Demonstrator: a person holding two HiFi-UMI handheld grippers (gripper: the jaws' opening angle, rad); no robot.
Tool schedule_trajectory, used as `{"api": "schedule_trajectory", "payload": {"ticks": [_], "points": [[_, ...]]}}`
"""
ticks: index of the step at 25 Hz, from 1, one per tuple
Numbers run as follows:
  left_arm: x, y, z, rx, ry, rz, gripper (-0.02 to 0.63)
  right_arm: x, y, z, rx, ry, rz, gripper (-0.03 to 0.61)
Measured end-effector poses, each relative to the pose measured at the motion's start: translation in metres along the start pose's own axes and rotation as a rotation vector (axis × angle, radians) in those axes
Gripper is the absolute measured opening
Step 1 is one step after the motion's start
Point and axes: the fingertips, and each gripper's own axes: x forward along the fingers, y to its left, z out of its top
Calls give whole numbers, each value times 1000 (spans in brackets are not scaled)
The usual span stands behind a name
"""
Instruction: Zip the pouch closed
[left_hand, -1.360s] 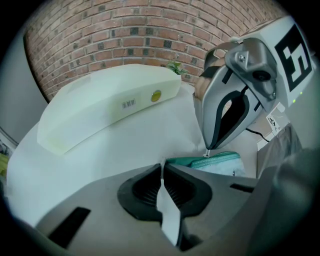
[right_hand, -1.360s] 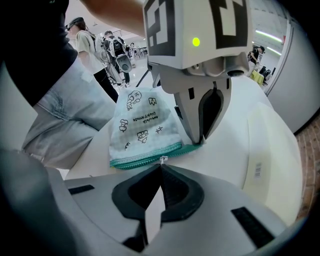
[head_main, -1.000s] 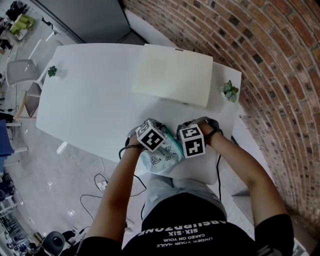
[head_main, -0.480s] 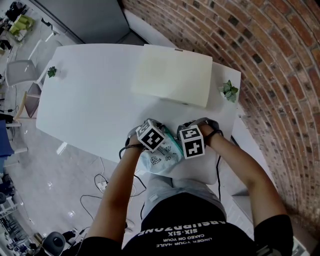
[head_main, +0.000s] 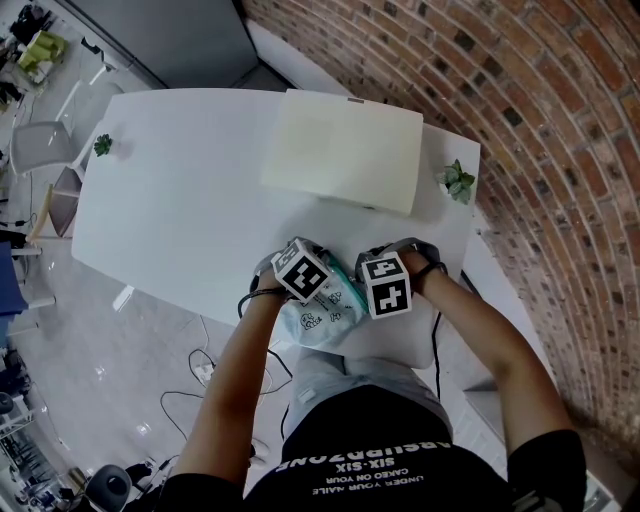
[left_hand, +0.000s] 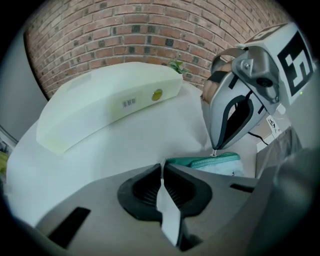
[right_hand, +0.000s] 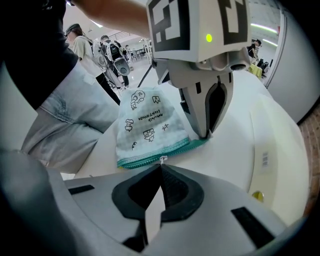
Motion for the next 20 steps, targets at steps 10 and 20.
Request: {"api": "schedule_trajectory", "payload": {"ticks": [10,20], "points": [[0,1,0,-5,3,7,20,1,7,-3,-14,12,2,-1],[0,1,-1,-12,6,15,20,3,17,-7,-35,27,17,0]]}}
